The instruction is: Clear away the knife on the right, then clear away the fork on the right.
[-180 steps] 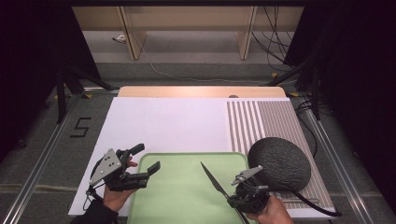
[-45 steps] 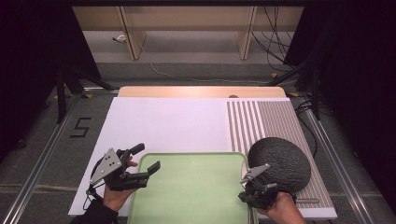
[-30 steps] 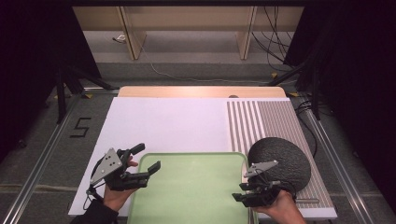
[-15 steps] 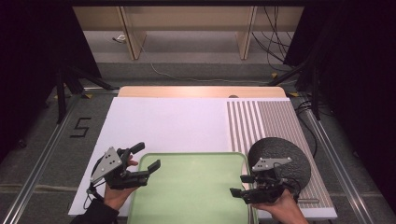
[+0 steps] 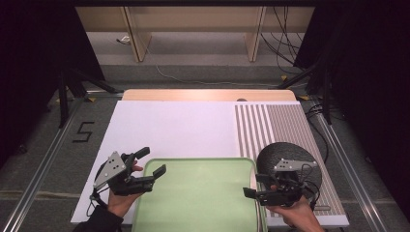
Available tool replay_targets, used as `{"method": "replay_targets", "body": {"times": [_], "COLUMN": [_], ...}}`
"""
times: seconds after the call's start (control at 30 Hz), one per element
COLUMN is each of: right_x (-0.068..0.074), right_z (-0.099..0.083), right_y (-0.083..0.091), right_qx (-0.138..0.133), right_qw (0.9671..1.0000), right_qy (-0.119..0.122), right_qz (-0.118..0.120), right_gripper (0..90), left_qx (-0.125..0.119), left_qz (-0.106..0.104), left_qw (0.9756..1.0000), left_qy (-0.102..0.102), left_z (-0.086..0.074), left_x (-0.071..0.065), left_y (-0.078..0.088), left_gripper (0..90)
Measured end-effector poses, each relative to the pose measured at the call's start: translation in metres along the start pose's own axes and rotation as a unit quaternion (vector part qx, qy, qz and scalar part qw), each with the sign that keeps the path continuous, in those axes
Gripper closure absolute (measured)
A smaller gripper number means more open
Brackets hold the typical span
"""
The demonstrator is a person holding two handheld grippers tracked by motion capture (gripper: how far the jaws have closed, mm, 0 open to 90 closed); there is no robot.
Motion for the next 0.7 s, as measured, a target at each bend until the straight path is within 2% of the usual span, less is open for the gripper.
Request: {"method": "replay_targets", "body": {"times": [0.4, 0.7], "right_x": [-0.008, -0.022], "right_z": [0.003, 0.003], "right_y": [0.006, 0.021], "right_qx": [-0.016, -0.036], "right_qw": [0.9997, 0.9981], "right_qy": [-0.01, -0.018], "right_qz": [-0.015, -0.047], "right_gripper": [18.8, 18.8], "left_qx": [0.001, 0.001], "left_qz": [0.0, 0.0], "left_qw": [1.0, 1.0], "left_qy": [-0.001, -0.007], "left_z": [0.0, 0.0], "left_x": [0.0, -0.003], "left_y": [0.0, 0.002], "left_gripper": [16.3, 16.3]}}
Point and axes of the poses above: each handheld gripper's, and its own axes: y roughly backward along the jaws, z roughly out of its top, x roughly to its left, the point moved 9 cm from there along -y, roughly forward along the jaws, and after that the axes turned 9 degrees about -z, right-handed, at the moved point
